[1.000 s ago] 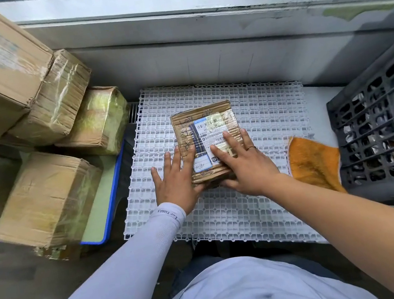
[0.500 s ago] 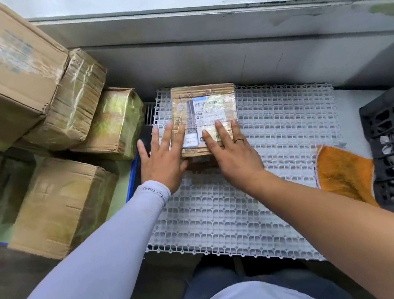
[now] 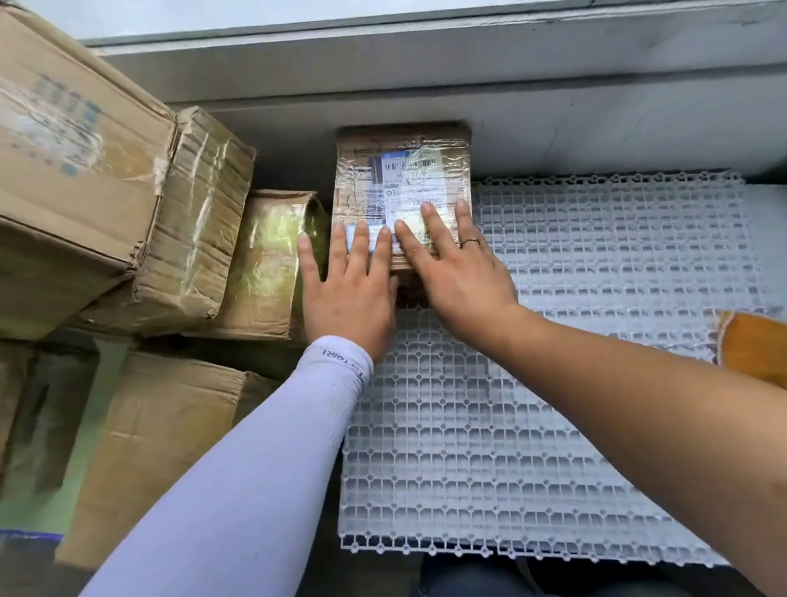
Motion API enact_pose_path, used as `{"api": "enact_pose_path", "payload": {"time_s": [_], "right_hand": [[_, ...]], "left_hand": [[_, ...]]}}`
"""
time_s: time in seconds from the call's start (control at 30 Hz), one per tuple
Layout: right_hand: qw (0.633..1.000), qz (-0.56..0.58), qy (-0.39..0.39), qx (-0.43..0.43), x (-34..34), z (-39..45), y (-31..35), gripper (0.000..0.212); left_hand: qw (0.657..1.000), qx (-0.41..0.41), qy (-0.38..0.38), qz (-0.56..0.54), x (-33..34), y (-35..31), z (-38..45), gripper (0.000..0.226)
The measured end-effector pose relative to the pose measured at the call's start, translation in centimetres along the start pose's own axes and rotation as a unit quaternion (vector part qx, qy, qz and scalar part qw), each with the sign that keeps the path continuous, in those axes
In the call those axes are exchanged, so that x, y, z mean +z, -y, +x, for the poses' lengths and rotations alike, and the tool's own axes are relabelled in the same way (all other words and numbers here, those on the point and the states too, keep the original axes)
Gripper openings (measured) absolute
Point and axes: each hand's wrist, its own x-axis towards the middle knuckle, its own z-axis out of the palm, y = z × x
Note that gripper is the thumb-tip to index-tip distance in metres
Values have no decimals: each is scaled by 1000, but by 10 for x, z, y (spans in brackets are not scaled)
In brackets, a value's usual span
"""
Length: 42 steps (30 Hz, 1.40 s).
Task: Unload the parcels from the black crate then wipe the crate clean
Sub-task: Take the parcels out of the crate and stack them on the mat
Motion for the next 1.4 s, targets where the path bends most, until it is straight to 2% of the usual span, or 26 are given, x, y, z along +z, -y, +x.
{"api": "enact_pose_path", "payload": {"time_s": [0.27,0.57,0.77,1.07,1.4], "right_hand": [[1000,-26,-2,0,4,10,13,85],[997,-52,54,-13,-11,12,10,75],[999,-47,22,-18,-30,-15,-7,69],[997,-62,-23,27,-66,-78,-84,67],[990,-82,-80,87,-153,-160,-229,68]], "left_hand": [[1000,-3,7,-19,12,15,7,60],[1000,-5,21,-21,1,11,4,65],[999,6,17,-29,-29,-8,-3,65],[998,30,-15,-55,-84,-93,-16,65],[993,58,-52,-87,-164,-233,-13,67]]}}
